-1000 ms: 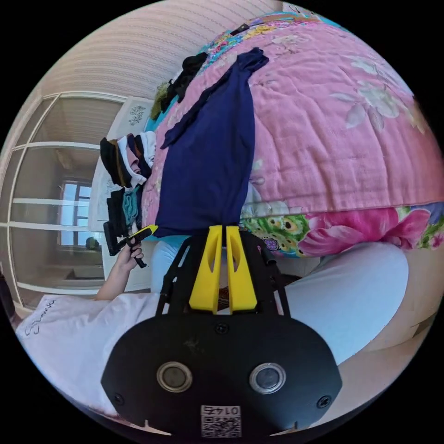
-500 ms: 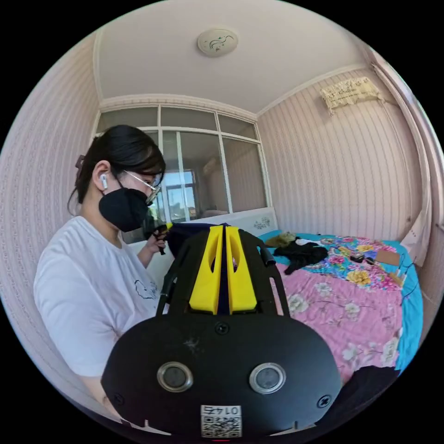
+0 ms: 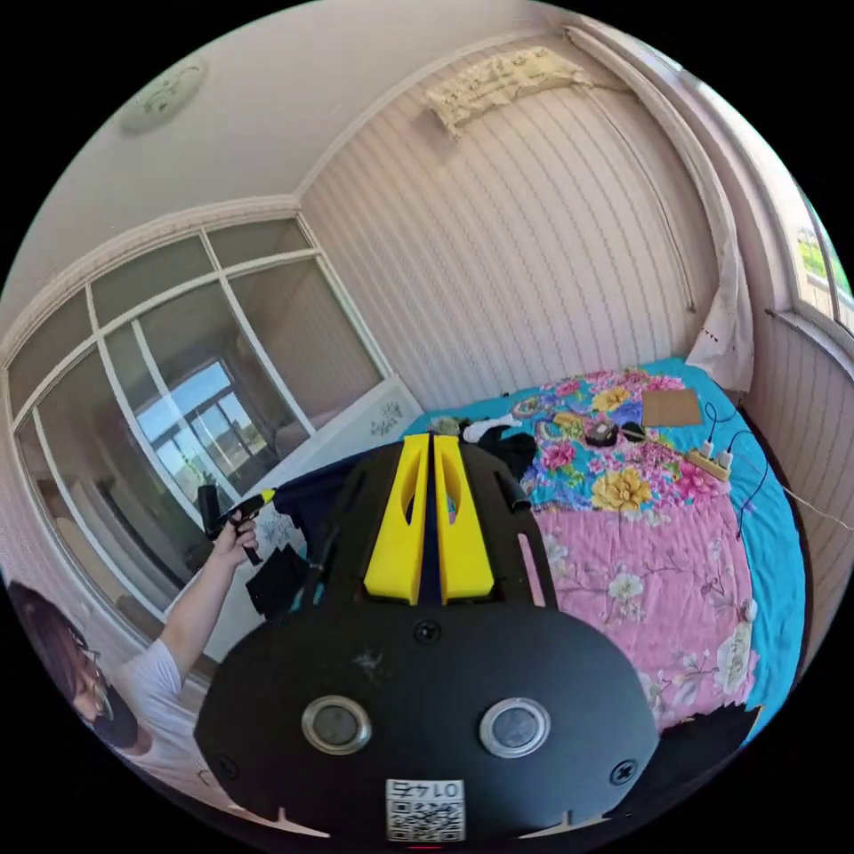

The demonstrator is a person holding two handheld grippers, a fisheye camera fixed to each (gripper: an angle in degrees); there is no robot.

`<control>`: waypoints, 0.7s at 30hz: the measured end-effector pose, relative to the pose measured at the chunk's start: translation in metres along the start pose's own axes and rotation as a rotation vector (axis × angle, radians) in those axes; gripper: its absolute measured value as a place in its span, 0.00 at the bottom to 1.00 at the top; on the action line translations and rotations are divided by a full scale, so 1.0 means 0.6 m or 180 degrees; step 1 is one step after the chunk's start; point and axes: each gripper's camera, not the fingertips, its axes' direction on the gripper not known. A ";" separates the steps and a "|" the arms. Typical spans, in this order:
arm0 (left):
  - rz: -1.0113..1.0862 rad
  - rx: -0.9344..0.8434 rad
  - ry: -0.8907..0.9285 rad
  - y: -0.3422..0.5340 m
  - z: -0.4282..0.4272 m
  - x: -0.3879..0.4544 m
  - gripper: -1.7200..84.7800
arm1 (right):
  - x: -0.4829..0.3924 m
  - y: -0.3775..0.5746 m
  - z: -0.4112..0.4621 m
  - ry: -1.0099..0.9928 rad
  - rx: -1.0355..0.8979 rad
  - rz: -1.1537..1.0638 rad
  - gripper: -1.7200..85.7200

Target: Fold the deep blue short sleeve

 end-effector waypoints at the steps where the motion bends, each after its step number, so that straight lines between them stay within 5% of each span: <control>1: 0.0052 0.0101 -0.0028 -0.011 -0.003 0.009 0.01 | -0.009 -0.011 -0.004 -0.0021 0.0121 -0.0057 0.02; 4: 0.0285 0.0329 -0.0157 -0.041 -0.015 0.044 0.01 | -0.059 -0.037 -0.020 0.0174 0.0451 -0.0491 0.02; 10: 0.0200 0.0014 -0.0048 0.055 0.005 -0.004 0.01 | -0.026 0.060 0.015 0.0554 0.0158 -0.0984 0.02; 21: -0.1319 -0.1462 -0.0047 0.609 0.103 -0.208 0.01 | 0.285 0.528 0.204 -0.0363 -0.1530 0.0849 0.02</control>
